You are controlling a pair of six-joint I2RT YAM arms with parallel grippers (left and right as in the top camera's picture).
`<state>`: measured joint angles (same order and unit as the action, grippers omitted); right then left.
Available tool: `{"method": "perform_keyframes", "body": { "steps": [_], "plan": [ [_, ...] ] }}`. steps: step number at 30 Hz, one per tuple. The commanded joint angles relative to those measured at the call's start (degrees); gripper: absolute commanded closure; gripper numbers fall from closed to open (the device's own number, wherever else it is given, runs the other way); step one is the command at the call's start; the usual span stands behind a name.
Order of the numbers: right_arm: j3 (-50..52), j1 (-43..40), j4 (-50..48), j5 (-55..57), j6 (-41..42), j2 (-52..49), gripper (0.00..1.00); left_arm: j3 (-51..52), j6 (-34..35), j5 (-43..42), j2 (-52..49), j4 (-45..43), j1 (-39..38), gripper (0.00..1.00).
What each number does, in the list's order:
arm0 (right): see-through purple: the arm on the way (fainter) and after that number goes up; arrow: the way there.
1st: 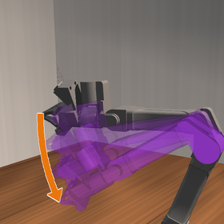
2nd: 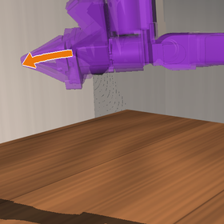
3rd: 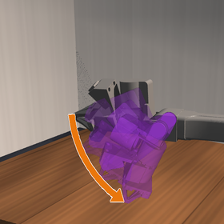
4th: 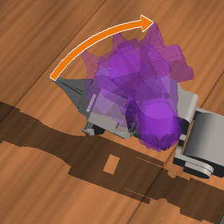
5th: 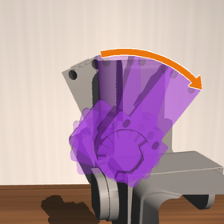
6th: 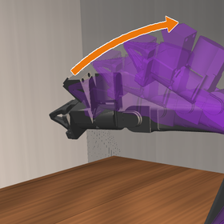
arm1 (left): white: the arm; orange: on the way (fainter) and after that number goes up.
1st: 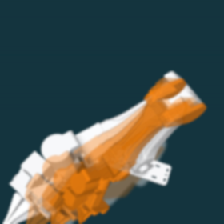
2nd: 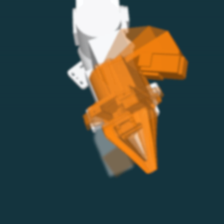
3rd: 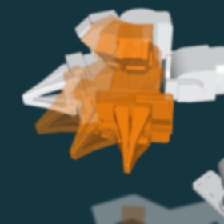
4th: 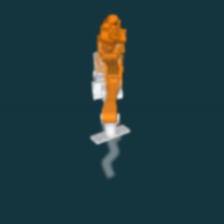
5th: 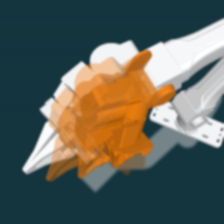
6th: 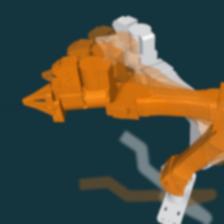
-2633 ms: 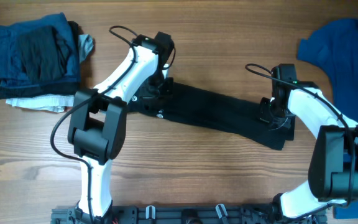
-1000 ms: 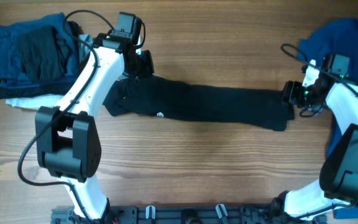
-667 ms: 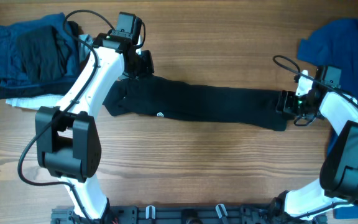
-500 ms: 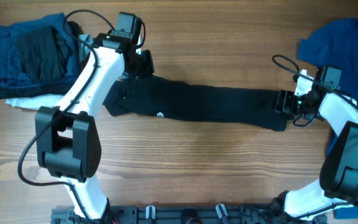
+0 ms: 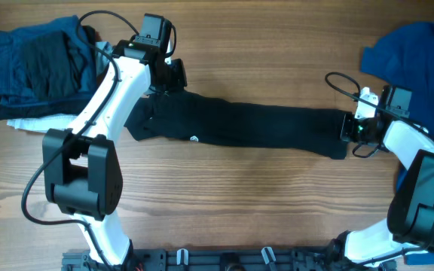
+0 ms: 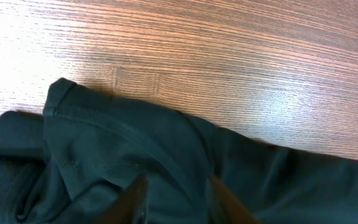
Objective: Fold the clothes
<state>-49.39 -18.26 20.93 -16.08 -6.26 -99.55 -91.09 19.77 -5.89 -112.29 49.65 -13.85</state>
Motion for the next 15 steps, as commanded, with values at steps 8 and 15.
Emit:
{"method": "perform_keyframes", "body": {
  "steps": [8,15],
  "plan": [
    [-15.82,-1.75,9.03,1.46,2.19,-2.58,0.96,0.00,0.39,-0.92,0.79,1.29,6.64,0.75],
    [-19.74,-7.19,11.93,3.39,3.30,-2.58,0.96,0.00,0.44,-1.14,3.72,1.97,13.16,0.73]
  ]
}}
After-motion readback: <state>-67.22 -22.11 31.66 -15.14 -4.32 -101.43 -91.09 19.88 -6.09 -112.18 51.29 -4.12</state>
